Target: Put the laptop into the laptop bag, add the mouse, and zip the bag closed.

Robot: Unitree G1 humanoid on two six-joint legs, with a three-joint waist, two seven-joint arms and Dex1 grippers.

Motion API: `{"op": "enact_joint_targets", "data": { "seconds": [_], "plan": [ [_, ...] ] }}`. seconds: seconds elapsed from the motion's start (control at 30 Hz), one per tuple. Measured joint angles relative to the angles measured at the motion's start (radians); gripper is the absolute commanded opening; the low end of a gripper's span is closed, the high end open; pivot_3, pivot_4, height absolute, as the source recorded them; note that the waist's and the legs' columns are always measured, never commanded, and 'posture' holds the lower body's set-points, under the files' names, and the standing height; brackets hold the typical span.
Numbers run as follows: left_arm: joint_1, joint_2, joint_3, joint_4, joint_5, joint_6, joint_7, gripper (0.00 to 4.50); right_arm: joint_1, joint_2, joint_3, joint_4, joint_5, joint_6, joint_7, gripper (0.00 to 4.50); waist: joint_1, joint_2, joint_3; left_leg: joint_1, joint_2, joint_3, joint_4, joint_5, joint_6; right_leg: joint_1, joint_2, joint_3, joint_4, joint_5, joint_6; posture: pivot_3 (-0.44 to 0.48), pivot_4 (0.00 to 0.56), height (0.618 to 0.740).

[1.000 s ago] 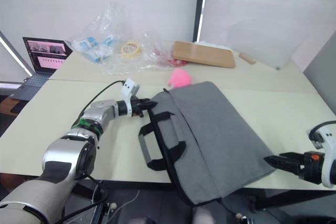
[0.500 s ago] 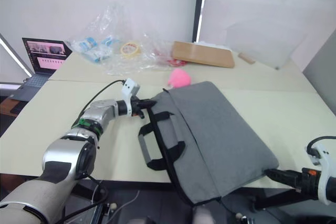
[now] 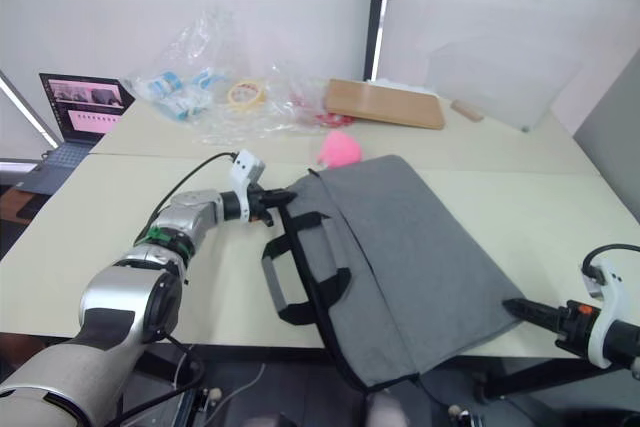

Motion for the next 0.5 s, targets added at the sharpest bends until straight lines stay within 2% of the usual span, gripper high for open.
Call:
{"op": "enact_joint_targets", "data": {
  "seconds": [0.03,0.1,0.33,0.43,0.5],
  "plan": [
    [0.004,0.0,0.0,-0.005,0.0,0.0,-0.001,0.0,-0.001,0.0,0.0,0.004,-0.001,-0.005,0.002,0.52,0.0,0.0,0.0,0.0,0.0,0.0,0.0,0.0,0.0,0.0,0.0,0.0,0.0,0.0,0.0,0.0,0.15,0.74],
    [0.016,0.005,0.001,-0.019,-0.002,0.0,-0.01,0.0,-0.012,0.0,0.002,0.022,-0.005,-0.013,0.006,0.02,-0.002,0.0,0.0,0.0,0.0,0.0,0.0,0.0,0.0,0.0,0.0,0.0,0.0,0.0,0.0,0.0,0.15,0.74],
    [0.083,0.045,0.002,-0.111,-0.011,0.013,-0.082,0.0,-0.124,0.005,0.034,0.065,-0.023,-0.022,-0.036,0.02,-0.014,0.0,0.0,0.0,0.0,0.001,0.0,0.0,0.0,0.0,0.0,0.001,0.0,0.0,0.0,0.0,0.15,0.74],
    [0.158,0.082,0.003,-0.232,-0.036,0.067,-0.121,0.0,-0.244,0.031,0.079,0.102,-0.055,-0.042,-0.102,0.02,-0.029,0.001,-0.001,0.001,0.001,0.003,0.0,0.0,0.0,-0.002,0.0,0.003,0.001,0.0,0.0,0.0,0.15,0.74],
    [0.255,0.12,0.004,-0.414,-0.07,0.159,-0.148,0.0,-0.377,0.076,0.125,0.148,-0.101,-0.075,-0.175,0.02,-0.046,0.002,-0.001,0.001,0.003,0.005,-0.001,0.0,-0.001,-0.005,0.0,0.005,0.002,0.001,0.0,0.0,0.15,0.74]
  ]
}}
